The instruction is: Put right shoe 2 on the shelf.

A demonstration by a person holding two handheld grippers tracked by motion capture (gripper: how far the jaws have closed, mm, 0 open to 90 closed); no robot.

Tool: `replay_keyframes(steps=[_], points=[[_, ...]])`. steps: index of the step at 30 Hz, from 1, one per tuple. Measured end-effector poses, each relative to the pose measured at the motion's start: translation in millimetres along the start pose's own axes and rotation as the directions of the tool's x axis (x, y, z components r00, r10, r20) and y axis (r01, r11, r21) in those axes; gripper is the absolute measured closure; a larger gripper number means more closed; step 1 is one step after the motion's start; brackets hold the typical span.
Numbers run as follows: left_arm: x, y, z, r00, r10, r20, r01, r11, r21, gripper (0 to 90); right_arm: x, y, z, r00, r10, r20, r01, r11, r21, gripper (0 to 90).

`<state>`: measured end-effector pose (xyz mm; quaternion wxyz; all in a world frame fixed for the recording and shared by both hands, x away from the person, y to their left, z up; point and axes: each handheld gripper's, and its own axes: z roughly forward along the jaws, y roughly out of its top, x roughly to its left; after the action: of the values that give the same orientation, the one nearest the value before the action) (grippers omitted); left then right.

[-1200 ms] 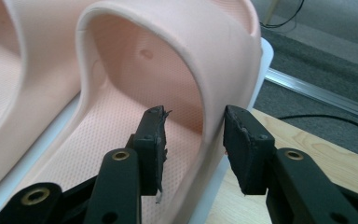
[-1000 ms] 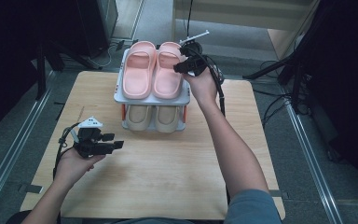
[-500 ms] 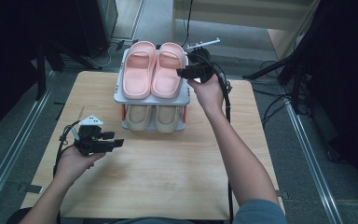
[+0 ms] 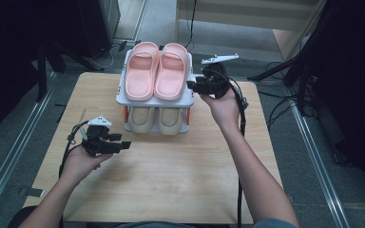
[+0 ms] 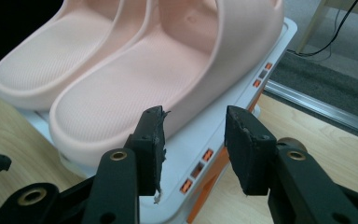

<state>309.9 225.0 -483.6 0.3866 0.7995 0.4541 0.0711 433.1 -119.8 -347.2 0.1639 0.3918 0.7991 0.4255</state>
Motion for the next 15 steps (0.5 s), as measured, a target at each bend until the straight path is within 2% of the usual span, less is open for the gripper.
replay_keyframes(steps=[5,10,15], points=[[-3.1,3.2,5.0,0.9998,0.018,0.010,-0.019,0.9998,0.007,43.4,-2.6,-17.9,-6.8,1.0000,0.007,-0.004,-0.007,1.000,-0.002,58.4],[-2.1,5.3,9.8,0.9997,0.012,0.019,-0.012,0.9997,0.022,43.2,-6.8,-37.3,-14.0,0.9996,0.026,-0.014,-0.026,1.000,-0.006,58.2],[-2.6,6.9,15.3,0.9995,0.026,0.018,-0.026,0.9988,0.042,43.2,-9.2,-61.8,-18.5,0.9990,0.042,-0.018,-0.042,0.999,-0.009,58.1]])
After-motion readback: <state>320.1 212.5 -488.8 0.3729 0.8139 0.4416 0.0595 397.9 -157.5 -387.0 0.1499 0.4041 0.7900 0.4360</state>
